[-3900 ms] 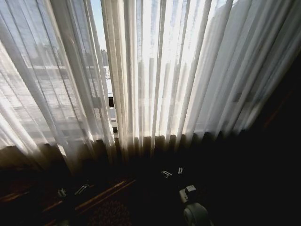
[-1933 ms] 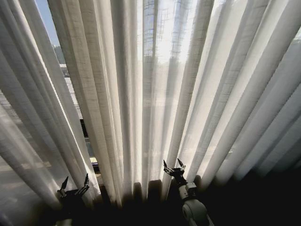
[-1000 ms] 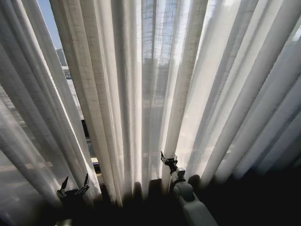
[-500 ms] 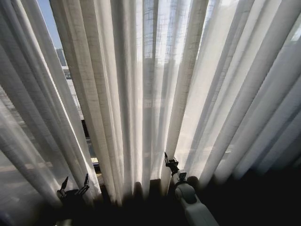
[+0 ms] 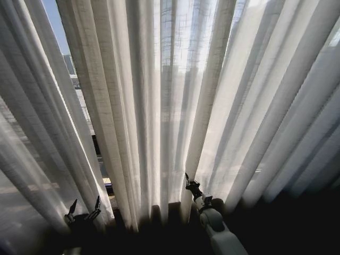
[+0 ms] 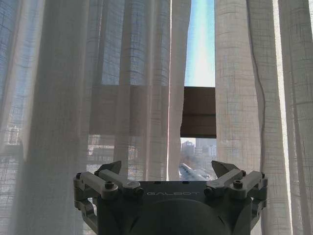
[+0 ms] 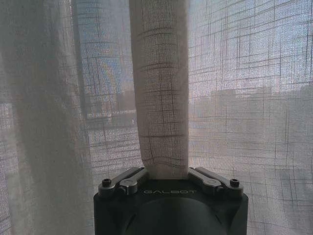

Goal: Open the curtains by pulling them apart, changing their state from closed to fully open.

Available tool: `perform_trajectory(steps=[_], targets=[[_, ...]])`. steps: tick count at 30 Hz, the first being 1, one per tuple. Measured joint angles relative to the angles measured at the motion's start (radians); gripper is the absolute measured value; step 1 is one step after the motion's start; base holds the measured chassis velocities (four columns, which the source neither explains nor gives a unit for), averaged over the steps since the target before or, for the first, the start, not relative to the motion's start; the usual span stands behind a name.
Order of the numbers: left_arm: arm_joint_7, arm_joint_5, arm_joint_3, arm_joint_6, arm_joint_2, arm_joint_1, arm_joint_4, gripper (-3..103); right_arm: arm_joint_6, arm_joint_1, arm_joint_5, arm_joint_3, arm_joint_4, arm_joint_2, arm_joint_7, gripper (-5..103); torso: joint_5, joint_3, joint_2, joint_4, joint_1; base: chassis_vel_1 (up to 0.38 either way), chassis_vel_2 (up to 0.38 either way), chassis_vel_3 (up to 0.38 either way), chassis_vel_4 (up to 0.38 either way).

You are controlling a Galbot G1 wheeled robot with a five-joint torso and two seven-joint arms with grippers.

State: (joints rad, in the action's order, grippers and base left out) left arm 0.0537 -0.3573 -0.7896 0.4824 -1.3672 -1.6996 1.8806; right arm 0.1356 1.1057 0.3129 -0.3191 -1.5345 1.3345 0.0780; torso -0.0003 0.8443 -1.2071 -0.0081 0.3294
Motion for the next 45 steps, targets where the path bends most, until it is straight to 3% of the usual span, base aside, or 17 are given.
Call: perform_trajectory(steps=[18,45], targets=[[0.0,0.0,0.0,0.0,0.0,0.0,0.0,100,0.0,0.002,0.013,-0.027,0.018,-0.009,0.083,0,0.0,0.0,0.0,-0.0001,0.0,-0.089,-0.093,0.104,0.088],[0.0,0.0,0.0,0.0,0.0,0.0,0.0,100,0.017,-0.029,0.019,-0.033,0.068,-0.01,0.124,0,-0.0001,0.0,0.0,0.0,0.0,-0.328,-0.328,0.318,0.325]])
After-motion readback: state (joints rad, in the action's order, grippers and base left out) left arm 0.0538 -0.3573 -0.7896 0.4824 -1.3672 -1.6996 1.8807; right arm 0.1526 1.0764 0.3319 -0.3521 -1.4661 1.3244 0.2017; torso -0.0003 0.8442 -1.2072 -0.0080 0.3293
